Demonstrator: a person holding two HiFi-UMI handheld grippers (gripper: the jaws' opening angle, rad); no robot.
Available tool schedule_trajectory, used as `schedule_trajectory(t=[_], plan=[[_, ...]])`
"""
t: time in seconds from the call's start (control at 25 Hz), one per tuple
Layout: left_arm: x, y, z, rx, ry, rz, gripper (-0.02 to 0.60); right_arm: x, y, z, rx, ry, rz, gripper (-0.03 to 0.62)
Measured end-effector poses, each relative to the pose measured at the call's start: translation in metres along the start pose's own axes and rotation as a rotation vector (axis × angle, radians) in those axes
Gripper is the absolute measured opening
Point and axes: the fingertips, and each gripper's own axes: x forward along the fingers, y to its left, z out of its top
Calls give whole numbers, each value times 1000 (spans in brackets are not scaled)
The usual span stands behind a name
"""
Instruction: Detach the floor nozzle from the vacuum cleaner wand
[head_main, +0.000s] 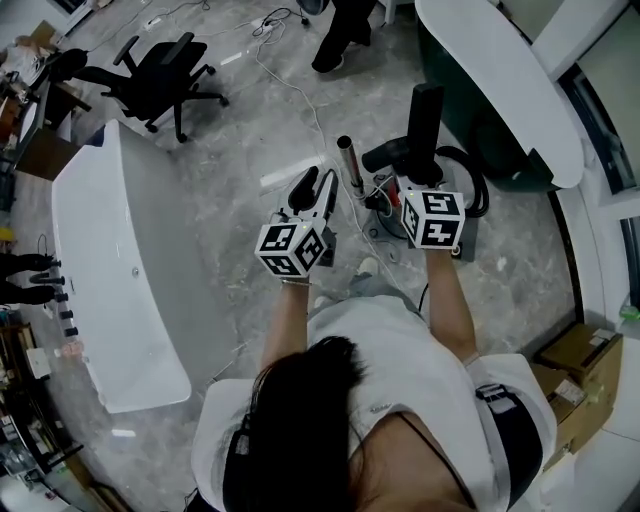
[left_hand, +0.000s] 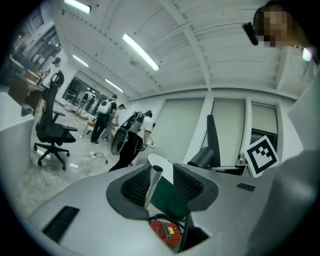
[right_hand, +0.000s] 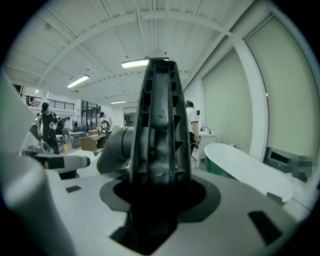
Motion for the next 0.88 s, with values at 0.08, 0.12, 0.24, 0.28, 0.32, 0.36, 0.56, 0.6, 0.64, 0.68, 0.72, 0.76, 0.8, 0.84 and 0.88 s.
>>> schedule_trajectory(t=[0.08, 0.12, 0.24, 0.28, 0.32, 0.36, 0.56, 0.6, 0.64, 0.68, 0.72, 0.76, 0.8, 0.84, 0.88], plan=[[-3, -1, -2, 57, 45, 47, 131, -7, 3, -7, 3, 5, -20, 215], [-4, -2, -3, 90, 65, 69, 123, -10, 5, -9, 5, 6, -32, 215], [-11, -10, -3, 148, 90, 81, 115, -19, 8, -18, 20, 13, -50, 215], [-13, -12, -3, 152, 91, 79, 111, -22, 10, -20, 22, 17, -53, 215], [-15, -13, -3, 153, 91, 79, 106, -24, 13, -22, 22, 21, -56, 215], [-18, -13, -3, 153, 92, 84, 98, -27, 16, -24, 20, 24, -59, 215], [-36, -9, -2, 177, 104, 125, 29, -37, 38, -27, 2, 20, -58, 215], [-38, -8, -2, 181, 105, 128, 25, -39, 42, -27, -5, 17, -57, 215], [-41, -8, -2, 181, 107, 132, 21, -41, 45, -26, -12, 13, -57, 215], [-42, -7, -3, 176, 110, 137, 17, -43, 47, -26, -18, 9, -58, 215], [-44, -7, -4, 166, 113, 140, 11, -46, 49, -27, -22, 5, -61, 215], [-46, -6, -5, 155, 118, 139, 6, -48, 53, -27, -25, 2, -64, 215], [-48, -5, -5, 148, 124, 136, 5, -50, 57, -27, -28, -1, -65, 215], [-51, -3, -5, 149, 131, 132, 5, -50, 63, -27, -29, -2, -65, 215], [-53, -2, -4, 156, 136, 127, 5, -51, 67, -28, -30, 0, -66, 215]])
